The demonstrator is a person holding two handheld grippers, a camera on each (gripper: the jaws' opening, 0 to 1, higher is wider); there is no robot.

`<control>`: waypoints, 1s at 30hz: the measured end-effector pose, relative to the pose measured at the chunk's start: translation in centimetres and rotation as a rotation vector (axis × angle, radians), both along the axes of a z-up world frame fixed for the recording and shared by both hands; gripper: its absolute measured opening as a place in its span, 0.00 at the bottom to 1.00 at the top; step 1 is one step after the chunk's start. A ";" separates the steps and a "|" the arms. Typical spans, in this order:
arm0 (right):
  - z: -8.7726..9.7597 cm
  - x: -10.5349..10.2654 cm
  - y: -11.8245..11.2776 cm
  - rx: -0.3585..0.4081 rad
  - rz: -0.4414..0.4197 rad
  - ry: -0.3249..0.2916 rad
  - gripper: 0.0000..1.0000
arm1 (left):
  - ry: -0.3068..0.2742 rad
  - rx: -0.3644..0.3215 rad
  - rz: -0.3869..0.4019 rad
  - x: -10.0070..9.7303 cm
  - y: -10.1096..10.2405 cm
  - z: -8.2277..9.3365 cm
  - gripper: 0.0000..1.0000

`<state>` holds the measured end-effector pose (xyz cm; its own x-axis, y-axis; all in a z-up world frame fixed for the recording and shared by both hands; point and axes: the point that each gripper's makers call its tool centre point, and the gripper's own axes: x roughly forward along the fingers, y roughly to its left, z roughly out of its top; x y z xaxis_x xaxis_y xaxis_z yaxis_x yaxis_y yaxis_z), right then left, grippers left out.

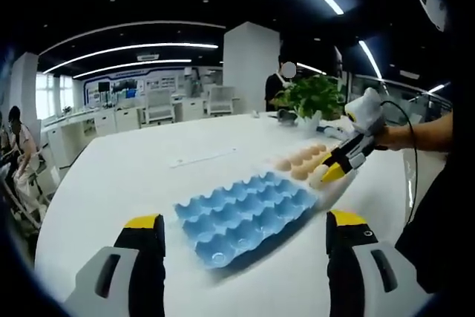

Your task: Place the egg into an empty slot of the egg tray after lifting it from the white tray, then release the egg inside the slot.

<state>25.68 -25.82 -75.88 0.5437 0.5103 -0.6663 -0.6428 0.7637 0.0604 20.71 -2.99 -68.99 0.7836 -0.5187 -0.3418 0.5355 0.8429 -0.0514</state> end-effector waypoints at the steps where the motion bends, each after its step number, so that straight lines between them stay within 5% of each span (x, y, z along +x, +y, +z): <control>1: 0.0 -0.1 0.2 0.006 0.005 0.008 0.24 | 0.002 0.000 0.000 0.0 0.0 0.0 0.90; 13: 3.0 -0.2 4.5 0.066 0.092 -0.055 0.24 | 0.058 0.034 -0.034 -0.5 0.2 -1.4 0.89; 30: 3.5 -0.9 12.6 0.121 0.232 -0.054 0.24 | 0.061 0.077 -0.067 -0.6 1.1 -2.4 0.88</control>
<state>24.76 -13.23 -72.37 0.4365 0.6994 -0.5660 -0.8044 0.5852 0.1026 20.06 -1.92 -71.35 0.7245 -0.5395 -0.4290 0.5886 0.8081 -0.0222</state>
